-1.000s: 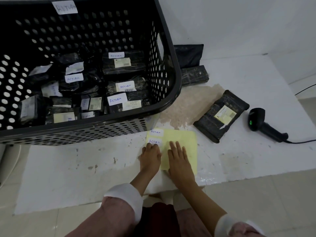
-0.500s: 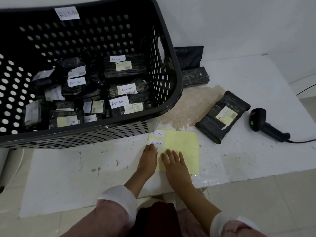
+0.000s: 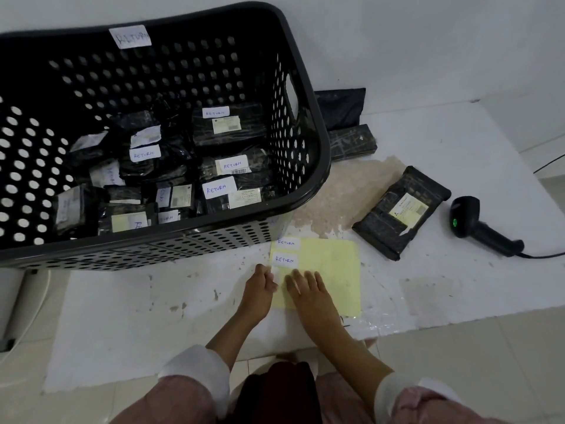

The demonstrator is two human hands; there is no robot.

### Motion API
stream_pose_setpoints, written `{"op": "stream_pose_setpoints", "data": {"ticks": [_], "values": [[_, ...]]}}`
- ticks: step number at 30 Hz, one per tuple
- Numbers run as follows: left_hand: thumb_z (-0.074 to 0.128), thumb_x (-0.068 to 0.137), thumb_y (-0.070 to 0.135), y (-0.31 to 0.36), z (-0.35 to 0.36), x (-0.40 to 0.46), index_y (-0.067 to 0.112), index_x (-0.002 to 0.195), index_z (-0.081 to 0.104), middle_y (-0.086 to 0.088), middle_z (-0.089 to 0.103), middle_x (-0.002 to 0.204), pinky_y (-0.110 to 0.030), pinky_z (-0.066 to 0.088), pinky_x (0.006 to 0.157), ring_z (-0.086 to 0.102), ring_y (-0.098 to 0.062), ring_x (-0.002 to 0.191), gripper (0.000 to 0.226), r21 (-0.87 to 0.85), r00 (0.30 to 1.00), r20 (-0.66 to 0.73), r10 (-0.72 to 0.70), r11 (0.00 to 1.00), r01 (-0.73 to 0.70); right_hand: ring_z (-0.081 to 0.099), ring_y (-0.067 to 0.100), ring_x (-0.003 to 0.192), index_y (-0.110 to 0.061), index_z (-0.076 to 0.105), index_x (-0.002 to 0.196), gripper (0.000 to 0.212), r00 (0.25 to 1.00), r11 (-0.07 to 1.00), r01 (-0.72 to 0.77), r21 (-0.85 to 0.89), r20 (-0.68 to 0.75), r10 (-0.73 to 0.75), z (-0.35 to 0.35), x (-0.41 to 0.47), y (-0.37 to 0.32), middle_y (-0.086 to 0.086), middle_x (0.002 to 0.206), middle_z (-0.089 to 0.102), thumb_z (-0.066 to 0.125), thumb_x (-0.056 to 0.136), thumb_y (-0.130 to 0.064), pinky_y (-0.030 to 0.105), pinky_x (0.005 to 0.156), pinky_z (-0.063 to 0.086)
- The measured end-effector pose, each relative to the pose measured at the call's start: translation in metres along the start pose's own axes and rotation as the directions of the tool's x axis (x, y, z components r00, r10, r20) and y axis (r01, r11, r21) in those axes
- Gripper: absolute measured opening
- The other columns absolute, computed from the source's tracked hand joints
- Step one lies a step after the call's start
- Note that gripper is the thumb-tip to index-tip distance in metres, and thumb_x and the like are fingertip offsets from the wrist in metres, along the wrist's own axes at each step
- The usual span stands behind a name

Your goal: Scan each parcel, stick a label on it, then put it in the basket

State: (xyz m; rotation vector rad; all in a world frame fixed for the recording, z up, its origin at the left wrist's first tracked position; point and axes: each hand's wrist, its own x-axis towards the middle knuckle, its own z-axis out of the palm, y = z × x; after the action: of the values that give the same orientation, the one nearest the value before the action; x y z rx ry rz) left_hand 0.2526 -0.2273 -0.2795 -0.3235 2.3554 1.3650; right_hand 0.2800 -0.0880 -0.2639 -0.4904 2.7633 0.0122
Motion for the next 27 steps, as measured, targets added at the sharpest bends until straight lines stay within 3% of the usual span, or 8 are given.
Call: {"op": "stream_pose_setpoints", "data": {"ticks": [2,6,11,15,18,22,25,27], "values": [[0.037,0.097,-0.003,-0.001,-0.004,0.000,0.005,0.089,0.036,-0.010,0.048,0.090,-0.020,0.048,0.079,0.055,-0.023,0.088,0.012,-0.126,0.999,0.006,-0.050,0.991,0.050,0.010,0.041,0.145,-0.004,0.005,0.152,0.056,0.991,1.000,0.022,0.007,0.132,-0.022,0.002,0.002,0.000,0.018,0.160,0.004,0.029,0.101,-0.010,0.049,0.120,-0.002],[0.035,0.101,0.002,-0.005,-0.017,0.000,0.004,0.095,0.039,-0.028,0.052,0.101,-0.037,0.051,0.089,0.059,-0.031,0.089,0.008,-0.411,0.981,0.005,-0.195,0.894,0.180,0.005,0.039,0.146,-0.005,0.000,0.152,0.059,0.990,0.999,0.037,-0.013,0.138,-0.034,-0.003,0.001,0.001,0.016,0.160,-0.002,0.029,0.100,-0.007,0.049,0.119,-0.008],[0.026,0.105,0.010,-0.021,-0.048,-0.007,0.003,0.113,0.034,-0.030,0.058,0.106,-0.045,0.047,0.091,0.060,-0.037,0.099,0.014,-0.553,0.940,-0.042,-0.337,0.792,0.259,0.005,0.038,0.147,-0.005,0.000,0.152,0.064,0.986,0.999,0.036,-0.015,0.163,-0.033,-0.008,0.001,0.000,0.015,0.160,-0.002,0.034,0.098,-0.006,0.049,0.120,-0.008],[0.035,0.102,0.006,-0.029,-0.071,-0.016,0.002,0.106,0.042,-0.027,0.056,0.104,-0.046,0.049,0.089,0.060,-0.031,0.083,0.009,-0.578,0.911,-0.142,-0.388,0.779,0.242,0.012,0.033,0.146,-0.006,0.008,0.151,0.064,0.988,0.998,0.000,0.068,0.155,-0.011,-0.011,0.003,-0.002,0.012,0.159,0.009,0.040,0.097,-0.010,0.048,0.121,-0.005],[0.041,0.098,0.001,-0.019,-0.072,-0.022,0.004,0.090,0.048,-0.016,0.053,0.095,-0.034,0.051,0.074,0.057,-0.029,0.087,0.011,-0.433,0.923,-0.287,-0.255,0.894,0.112,0.037,0.024,0.134,-0.009,0.032,0.141,0.048,0.988,0.943,-0.107,0.316,0.137,0.067,-0.019,0.012,0.002,0.009,0.146,0.033,0.043,0.096,-0.018,0.046,0.120,0.004],[0.050,0.093,0.000,0.011,-0.054,-0.027,0.010,0.082,0.051,-0.010,0.055,0.095,-0.036,0.049,0.077,0.057,-0.025,0.086,0.016,-0.041,0.897,-0.423,0.130,0.986,-0.162,0.046,0.016,0.124,-0.014,0.058,0.115,0.024,0.991,0.779,-0.120,0.615,0.031,0.129,-0.038,0.022,0.006,0.002,0.128,0.048,0.045,0.099,-0.024,0.043,0.115,0.016],[0.053,0.092,0.003,0.038,-0.035,-0.028,0.014,0.087,0.054,-0.003,0.052,0.101,-0.026,0.052,0.074,0.056,-0.012,0.088,0.012,0.116,0.875,-0.347,0.337,0.941,-0.317,0.061,0.016,0.098,-0.009,0.062,0.096,0.025,0.975,0.389,-0.084,0.917,-0.005,0.223,-0.061,0.021,0.000,0.001,0.099,0.064,0.053,0.097,-0.032,0.025,0.088,0.043],[0.055,0.091,0.003,0.053,-0.022,-0.026,0.015,0.097,0.059,0.003,0.051,0.106,-0.020,0.048,0.086,0.053,-0.002,0.095,0.014,0.161,0.878,-0.239,0.415,0.908,-0.386,0.062,0.009,0.082,-0.007,0.059,0.091,0.026,0.955,0.220,-0.059,0.974,-0.009,0.296,-0.072,0.021,0.000,-0.002,0.088,0.067,0.058,0.094,-0.032,0.016,0.071,0.044]]}}
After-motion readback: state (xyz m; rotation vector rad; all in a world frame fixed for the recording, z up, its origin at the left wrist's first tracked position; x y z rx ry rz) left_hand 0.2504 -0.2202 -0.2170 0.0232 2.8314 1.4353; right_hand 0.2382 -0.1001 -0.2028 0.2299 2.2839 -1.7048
